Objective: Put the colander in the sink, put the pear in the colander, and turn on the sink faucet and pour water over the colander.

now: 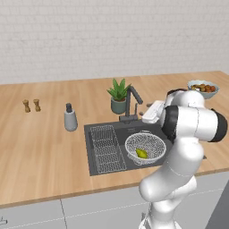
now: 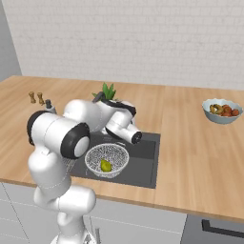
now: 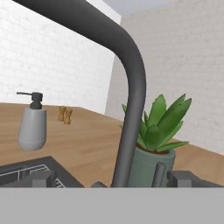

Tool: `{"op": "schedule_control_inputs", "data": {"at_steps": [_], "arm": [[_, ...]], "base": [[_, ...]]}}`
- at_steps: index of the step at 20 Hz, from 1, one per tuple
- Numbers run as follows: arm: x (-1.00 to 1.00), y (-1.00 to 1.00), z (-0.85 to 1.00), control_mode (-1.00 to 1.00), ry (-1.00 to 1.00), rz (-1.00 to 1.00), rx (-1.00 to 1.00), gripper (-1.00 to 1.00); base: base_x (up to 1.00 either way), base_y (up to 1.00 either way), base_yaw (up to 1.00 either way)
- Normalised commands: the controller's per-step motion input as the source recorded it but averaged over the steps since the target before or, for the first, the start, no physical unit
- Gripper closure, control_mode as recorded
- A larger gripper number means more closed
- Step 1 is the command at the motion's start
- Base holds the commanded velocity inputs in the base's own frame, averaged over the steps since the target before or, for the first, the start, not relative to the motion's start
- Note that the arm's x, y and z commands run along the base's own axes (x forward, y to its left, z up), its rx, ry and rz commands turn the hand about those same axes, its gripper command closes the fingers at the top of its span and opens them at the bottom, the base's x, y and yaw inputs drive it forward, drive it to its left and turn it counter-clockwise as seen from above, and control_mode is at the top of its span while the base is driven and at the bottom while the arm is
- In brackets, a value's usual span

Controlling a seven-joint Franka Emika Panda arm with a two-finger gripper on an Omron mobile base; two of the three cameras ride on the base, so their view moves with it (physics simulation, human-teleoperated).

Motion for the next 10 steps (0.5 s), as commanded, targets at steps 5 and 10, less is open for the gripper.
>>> {"op": "schedule_control_inputs", "data": {"at_steps": [5,10], "arm": [[0.14,0.04,0.00,-1.00,-0.03,0.00,0.00,-1.00],[0.19,0.09,-0.04,-1.00,-0.01,0.00,0.00,-1.00]], "base": [[0.00,0.00,0.00],[0.00,0.00,0.00]]}}
